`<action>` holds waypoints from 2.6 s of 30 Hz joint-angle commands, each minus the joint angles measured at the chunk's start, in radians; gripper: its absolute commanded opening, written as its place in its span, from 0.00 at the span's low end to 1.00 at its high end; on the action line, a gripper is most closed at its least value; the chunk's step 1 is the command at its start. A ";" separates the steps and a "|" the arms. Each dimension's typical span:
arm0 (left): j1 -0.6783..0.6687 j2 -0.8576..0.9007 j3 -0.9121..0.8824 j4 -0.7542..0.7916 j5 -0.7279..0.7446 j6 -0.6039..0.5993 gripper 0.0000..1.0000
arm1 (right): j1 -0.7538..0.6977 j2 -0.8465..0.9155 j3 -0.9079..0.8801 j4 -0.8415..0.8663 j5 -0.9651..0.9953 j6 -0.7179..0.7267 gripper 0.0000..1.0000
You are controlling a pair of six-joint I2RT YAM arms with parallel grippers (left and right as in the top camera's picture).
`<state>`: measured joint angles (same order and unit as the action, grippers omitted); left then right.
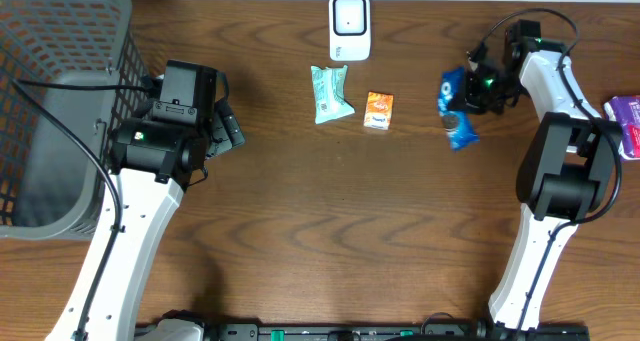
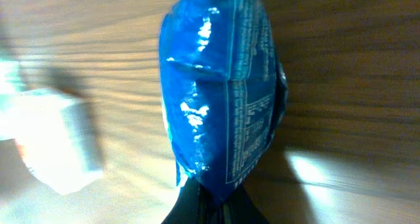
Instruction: Scan the item barcode
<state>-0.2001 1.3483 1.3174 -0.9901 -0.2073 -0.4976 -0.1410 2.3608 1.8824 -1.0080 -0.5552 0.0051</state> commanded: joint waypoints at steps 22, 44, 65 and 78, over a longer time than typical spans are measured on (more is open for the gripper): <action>0.003 0.002 0.002 -0.004 0.005 -0.008 0.98 | -0.027 -0.001 0.152 -0.286 0.274 0.188 0.46; 0.003 0.002 0.002 -0.004 0.005 -0.008 0.98 | 0.195 0.001 0.116 -0.168 0.594 0.207 0.54; 0.003 0.002 0.002 -0.004 0.006 -0.008 0.98 | 0.185 0.001 0.252 -0.326 0.636 0.158 0.59; 0.003 0.002 0.002 -0.004 0.005 -0.008 0.98 | 0.301 0.001 0.173 -0.320 0.769 0.188 0.68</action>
<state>-0.2001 1.3483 1.3174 -0.9905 -0.2073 -0.4976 0.1497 2.3665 2.1017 -1.3407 0.1070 0.1394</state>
